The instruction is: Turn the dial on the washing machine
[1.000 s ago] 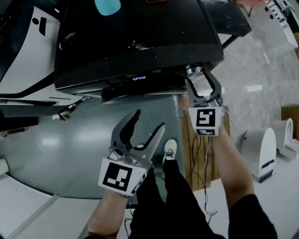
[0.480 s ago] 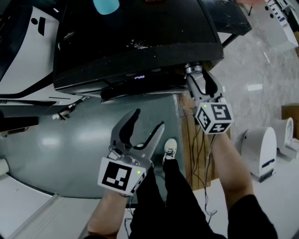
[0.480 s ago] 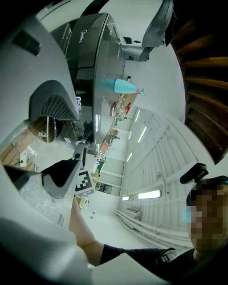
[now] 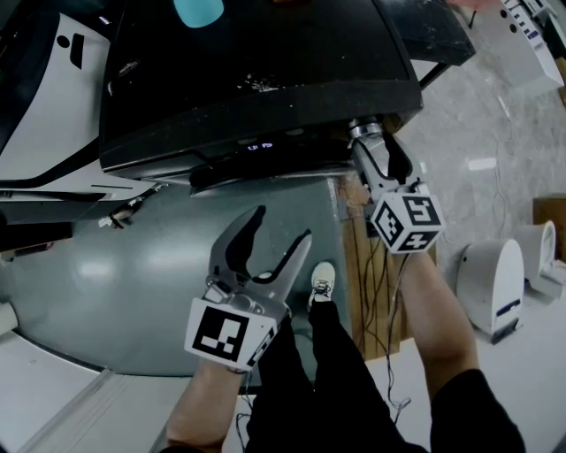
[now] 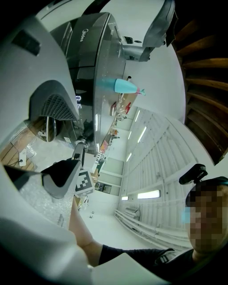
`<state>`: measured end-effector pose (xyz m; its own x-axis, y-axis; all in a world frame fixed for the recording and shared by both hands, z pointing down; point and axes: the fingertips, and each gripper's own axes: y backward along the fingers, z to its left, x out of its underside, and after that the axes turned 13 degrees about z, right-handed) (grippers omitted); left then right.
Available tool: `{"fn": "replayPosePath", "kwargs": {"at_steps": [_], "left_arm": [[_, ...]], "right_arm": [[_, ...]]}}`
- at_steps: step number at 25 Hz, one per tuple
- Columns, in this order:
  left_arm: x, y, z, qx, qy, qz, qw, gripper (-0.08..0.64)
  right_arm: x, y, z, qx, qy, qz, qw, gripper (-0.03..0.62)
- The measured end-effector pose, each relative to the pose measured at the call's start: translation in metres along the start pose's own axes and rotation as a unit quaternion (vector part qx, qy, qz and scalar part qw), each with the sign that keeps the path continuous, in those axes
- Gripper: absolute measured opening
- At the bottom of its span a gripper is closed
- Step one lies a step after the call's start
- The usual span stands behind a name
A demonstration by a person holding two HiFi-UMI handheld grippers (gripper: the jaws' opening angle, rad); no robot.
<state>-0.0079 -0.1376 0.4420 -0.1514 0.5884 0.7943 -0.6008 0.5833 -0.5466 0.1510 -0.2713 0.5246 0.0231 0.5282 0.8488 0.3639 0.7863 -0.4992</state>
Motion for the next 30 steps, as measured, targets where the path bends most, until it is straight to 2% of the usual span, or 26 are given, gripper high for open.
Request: {"fn": "replayPosePath", "kwargs": {"at_steps": [5,14,16,20,22,24,27,30], "left_arm": [[0.001,0.000,0.001,0.001,0.000,-0.002,1.0000,0.259],[0.002,0.002,0.005,0.001,0.001,-0.002,1.0000,0.259],[0.002,0.002,0.005,0.001,0.000,-0.002,1.0000,0.259],[0.003,0.003,0.006,0.002,0.003,-0.001,1.0000,0.259],[0.004,0.003,0.006,0.002,0.004,-0.001,1.0000,0.259],[0.004,0.003,0.006,0.002,0.005,-0.002,1.0000,0.261],[0.005,0.003,0.005,0.002,0.004,-0.003,1.0000,0.259],[0.005,0.004,0.006,0.001,0.006,-0.003,1.0000,0.259]], "right_arm": [[-0.001,0.000,0.005,0.005,0.028,0.001,1.000,0.261],[-0.004,-0.001,0.010,0.053,0.138,0.008,0.989,0.272],[-0.008,-0.001,0.011,0.073,0.179,0.010,0.981,0.275],[-0.013,-0.001,0.020,0.094,0.275,0.010,0.957,0.278],[-0.011,-0.003,0.022,0.101,0.303,0.015,0.947,0.278],[-0.010,-0.005,0.021,0.108,0.315,0.016,0.943,0.277],[-0.009,-0.005,0.021,0.112,0.312,0.019,0.943,0.262],[-0.008,-0.004,0.020,0.104,0.274,0.019,0.956,0.259]]}}
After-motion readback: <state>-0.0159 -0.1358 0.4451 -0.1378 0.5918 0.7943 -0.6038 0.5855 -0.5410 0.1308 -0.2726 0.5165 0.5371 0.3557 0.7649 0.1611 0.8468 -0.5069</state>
